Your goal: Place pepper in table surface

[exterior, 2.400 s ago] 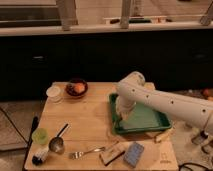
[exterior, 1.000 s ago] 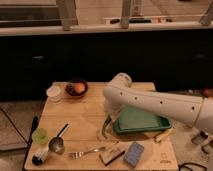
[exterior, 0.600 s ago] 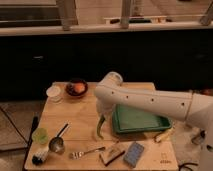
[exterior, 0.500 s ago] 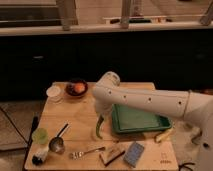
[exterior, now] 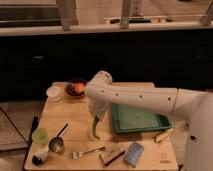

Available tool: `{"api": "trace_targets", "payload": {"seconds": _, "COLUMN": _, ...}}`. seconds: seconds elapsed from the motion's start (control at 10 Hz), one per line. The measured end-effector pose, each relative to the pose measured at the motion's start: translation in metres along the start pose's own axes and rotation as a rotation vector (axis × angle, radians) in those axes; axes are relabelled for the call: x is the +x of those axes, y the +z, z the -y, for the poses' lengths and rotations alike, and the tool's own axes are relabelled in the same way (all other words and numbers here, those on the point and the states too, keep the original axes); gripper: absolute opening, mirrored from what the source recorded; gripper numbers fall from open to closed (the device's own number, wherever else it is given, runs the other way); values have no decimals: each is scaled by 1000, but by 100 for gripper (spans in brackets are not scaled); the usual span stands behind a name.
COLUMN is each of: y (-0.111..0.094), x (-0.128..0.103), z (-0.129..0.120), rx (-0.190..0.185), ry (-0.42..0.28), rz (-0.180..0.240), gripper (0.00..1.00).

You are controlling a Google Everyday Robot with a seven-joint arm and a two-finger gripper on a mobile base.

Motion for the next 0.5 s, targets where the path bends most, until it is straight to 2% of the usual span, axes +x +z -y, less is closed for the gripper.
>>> {"api": "trace_targets", "payload": {"seconds": 0.3, "y": 11, "x": 0, "z": 8, "rx": 8, "ry": -47, "rz": 14, "gripper": 70}}
{"api": "trace_targets", "payload": {"seconds": 0.5, "y": 25, "x": 2, "z": 14, "rx": 21, "ry": -73, "rz": 23, "gripper": 80}}
